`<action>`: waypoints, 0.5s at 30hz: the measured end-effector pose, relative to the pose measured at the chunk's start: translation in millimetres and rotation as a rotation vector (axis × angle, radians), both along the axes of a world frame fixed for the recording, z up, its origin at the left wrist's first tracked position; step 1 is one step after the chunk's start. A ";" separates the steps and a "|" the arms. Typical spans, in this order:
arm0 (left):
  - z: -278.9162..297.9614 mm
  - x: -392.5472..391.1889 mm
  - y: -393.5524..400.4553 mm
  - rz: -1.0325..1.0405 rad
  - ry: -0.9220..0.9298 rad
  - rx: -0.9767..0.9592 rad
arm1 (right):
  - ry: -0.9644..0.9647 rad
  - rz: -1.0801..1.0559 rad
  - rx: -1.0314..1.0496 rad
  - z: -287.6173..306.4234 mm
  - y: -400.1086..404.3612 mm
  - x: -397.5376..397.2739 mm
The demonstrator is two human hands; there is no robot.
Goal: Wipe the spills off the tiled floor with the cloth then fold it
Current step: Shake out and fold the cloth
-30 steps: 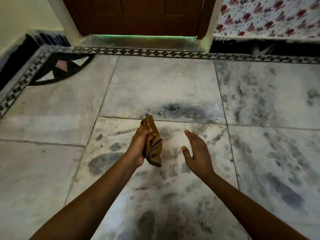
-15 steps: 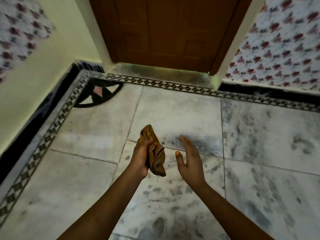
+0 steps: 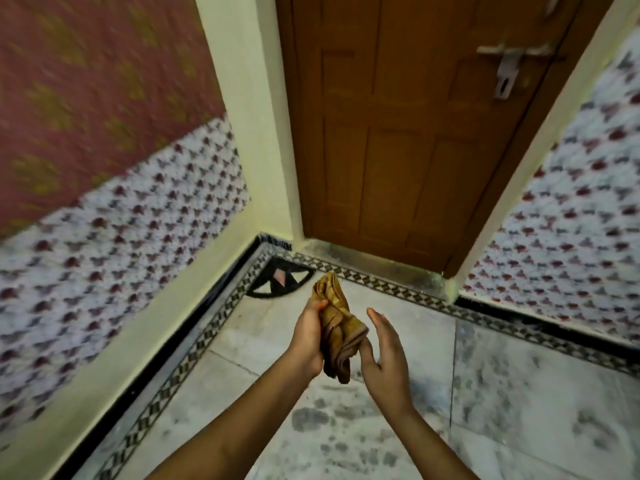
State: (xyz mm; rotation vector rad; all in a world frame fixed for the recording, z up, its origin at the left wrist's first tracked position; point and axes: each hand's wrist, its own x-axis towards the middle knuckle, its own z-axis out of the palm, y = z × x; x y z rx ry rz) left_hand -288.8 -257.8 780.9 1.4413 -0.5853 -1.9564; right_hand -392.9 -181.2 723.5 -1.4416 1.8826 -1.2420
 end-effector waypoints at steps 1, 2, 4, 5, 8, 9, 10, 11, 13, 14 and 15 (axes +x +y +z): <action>21.4 0.0 5.6 -0.002 0.001 -0.009 | -0.020 0.002 -0.012 16.0 3.2 3.3; 39.0 1.7 10.1 -0.005 0.009 -0.035 | -0.043 0.003 -0.021 33.8 6.3 6.4; 81.3 2.4 27.0 0.010 0.024 -0.046 | -0.130 0.034 -0.030 74.3 17.3 7.8; 98.1 2.5 35.3 0.027 0.033 -0.067 | -0.187 0.063 -0.040 92.0 22.9 7.2; 117.6 -1.3 46.1 0.121 -0.005 -0.098 | -0.303 0.147 -0.074 126.3 31.4 2.1; 118.7 -2.0 46.1 0.126 -0.001 -0.090 | -0.327 0.161 -0.083 132.6 32.5 0.4; 129.3 -2.5 51.8 0.130 0.008 -0.102 | -0.346 0.173 -0.087 142.1 34.1 -1.8; 140.0 -3.2 58.5 0.120 -0.008 -0.134 | -0.366 0.184 -0.087 150.3 34.9 -3.6; 159.8 -2.5 69.7 0.108 -0.030 -0.198 | -0.420 0.222 -0.078 167.2 37.7 -6.7; 165.6 -0.8 72.6 0.102 -0.064 -0.213 | -0.431 0.250 -0.076 174.3 38.9 -8.8; 171.7 1.8 74.6 0.088 -0.092 -0.240 | -0.421 0.275 -0.075 181.0 40.2 -11.0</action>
